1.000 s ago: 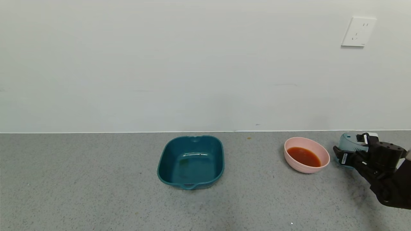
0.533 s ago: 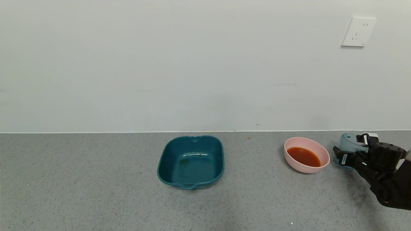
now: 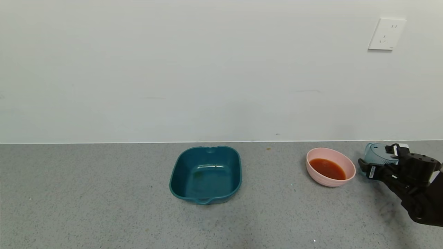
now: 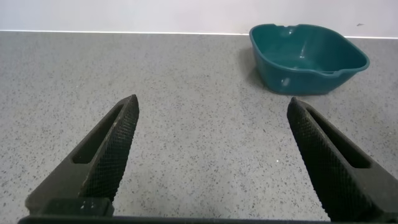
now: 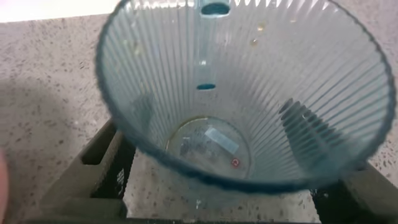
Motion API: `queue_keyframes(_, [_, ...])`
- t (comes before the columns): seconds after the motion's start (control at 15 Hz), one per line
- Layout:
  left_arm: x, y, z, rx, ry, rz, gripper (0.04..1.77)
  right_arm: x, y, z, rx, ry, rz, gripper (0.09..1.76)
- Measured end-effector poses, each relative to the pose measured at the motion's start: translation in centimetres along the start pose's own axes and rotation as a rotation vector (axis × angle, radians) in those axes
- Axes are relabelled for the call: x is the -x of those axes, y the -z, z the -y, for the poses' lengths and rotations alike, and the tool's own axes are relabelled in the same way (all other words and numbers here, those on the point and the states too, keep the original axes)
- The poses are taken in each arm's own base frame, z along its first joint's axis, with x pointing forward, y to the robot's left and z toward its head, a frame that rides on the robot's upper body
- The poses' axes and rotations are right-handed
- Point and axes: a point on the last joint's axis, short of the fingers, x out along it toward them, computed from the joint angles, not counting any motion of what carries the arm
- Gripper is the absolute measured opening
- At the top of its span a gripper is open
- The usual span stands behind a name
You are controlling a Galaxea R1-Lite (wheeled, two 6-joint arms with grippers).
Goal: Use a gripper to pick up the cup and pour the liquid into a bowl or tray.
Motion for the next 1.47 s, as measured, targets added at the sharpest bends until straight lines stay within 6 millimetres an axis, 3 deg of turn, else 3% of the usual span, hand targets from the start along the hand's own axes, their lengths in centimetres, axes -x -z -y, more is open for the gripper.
queue_keyframes(0.33, [0.0,0.0,0.0,0.0,0.0,0.0,1.72,2.6,-1.7,0.4,-0.008,-0.054,-0.091,1.66])
queue_keyframes(0.67, [0.0,0.0,0.0,0.0,0.0,0.0,1.72,7.2,-6.5,1.5,-0.027,-0.085,-0.172,1.68])
queue_keyframes(0.93, [0.0,0.0,0.0,0.0,0.0,0.0,1.72,12.9,-11.2,1.5,-0.039,-0.131,-0.224,1.69])
queue_keyframes(1.13, [0.0,0.0,0.0,0.0,0.0,0.0,1.72,18.3,-14.8,1.1,-0.041,-0.204,-0.194,1.7])
queue_keyframes(1.47, [0.0,0.0,0.0,0.0,0.0,0.0,1.72,26.8,-17.6,0.4,-0.023,-0.278,-0.059,1.7])
